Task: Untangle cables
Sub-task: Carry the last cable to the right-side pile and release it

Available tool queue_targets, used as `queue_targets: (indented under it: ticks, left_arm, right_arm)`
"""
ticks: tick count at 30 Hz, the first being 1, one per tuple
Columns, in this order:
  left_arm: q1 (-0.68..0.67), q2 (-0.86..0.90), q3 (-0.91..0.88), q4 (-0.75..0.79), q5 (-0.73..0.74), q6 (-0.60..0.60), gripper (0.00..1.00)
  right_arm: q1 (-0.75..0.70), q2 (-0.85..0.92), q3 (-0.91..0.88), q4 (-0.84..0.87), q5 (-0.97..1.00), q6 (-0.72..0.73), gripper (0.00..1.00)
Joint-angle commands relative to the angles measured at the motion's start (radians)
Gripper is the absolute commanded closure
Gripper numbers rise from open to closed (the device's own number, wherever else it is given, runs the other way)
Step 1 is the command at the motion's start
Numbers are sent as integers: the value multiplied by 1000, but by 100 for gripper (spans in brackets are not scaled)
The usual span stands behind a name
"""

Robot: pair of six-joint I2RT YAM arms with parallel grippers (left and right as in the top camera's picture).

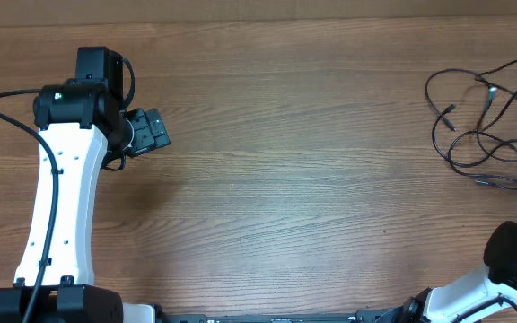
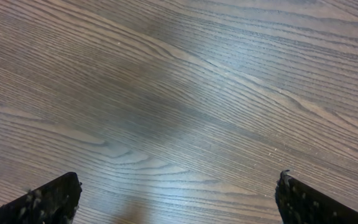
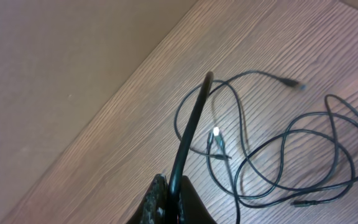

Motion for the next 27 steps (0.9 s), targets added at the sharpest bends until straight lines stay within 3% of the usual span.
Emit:
queue_targets:
  ticks: [1, 10, 24, 25, 27]
  left_arm:
    - [3, 6, 12, 0, 2, 11, 0]
    - [3, 6, 12, 0, 5, 11, 0]
    - [3, 6, 12, -20, 5, 12, 0]
    - [3, 6, 12, -21, 5, 12, 0]
    - [3, 6, 12, -19, 5, 12, 0]
  right_arm:
    - [-4, -8, 12, 24, 66, 6, 96]
    - [-4, 10, 11, 37, 145, 7, 96]
    - [-33, 216, -98, 59, 310, 74, 96]
    - [-38, 222, -98, 54, 309, 85, 95]
    - [-43, 225, -98, 45, 294, 85, 71]
